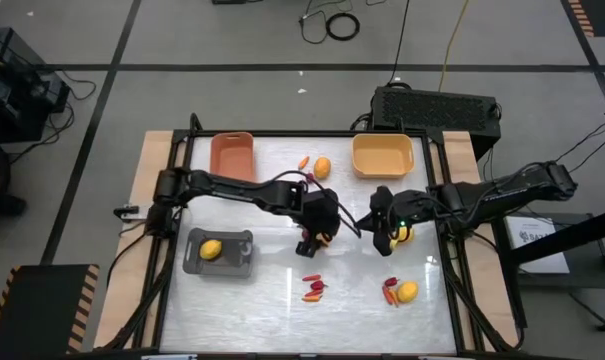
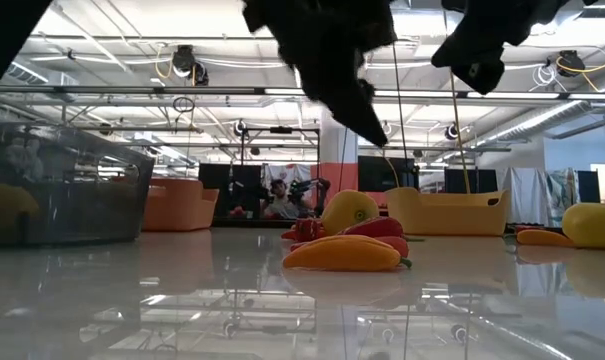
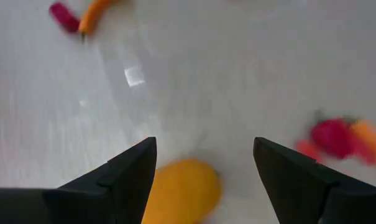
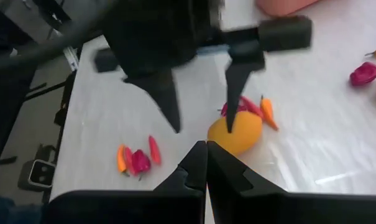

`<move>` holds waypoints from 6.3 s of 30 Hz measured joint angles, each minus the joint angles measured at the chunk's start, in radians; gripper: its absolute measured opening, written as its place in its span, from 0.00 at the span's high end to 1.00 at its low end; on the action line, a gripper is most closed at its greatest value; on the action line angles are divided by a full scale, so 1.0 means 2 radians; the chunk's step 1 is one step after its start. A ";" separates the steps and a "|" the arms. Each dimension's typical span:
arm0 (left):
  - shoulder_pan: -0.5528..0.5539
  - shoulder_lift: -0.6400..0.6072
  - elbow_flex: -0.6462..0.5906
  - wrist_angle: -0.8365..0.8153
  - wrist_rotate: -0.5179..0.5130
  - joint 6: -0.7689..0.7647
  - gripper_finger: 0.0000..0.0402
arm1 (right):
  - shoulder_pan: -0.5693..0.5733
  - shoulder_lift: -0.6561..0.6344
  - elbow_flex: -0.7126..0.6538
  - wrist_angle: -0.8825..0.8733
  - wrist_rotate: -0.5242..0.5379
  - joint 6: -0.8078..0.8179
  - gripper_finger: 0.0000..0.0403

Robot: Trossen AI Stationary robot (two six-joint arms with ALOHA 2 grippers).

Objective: Sort produce into baskets
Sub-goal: Put the yellow lemon into the black bin

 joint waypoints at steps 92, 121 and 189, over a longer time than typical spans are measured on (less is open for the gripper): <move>-0.166 -0.412 -0.384 -0.216 -0.108 -0.547 0.48 | 0.001 0.000 0.000 0.013 0.056 -0.081 1.00; -0.128 -0.404 -0.346 -0.090 -0.126 -0.495 0.29 | -0.002 0.000 0.000 0.013 0.057 -0.079 1.00; 0.178 0.100 0.117 0.007 -0.222 -0.472 0.29 | 0.036 0.000 0.000 -0.020 0.039 0.039 1.00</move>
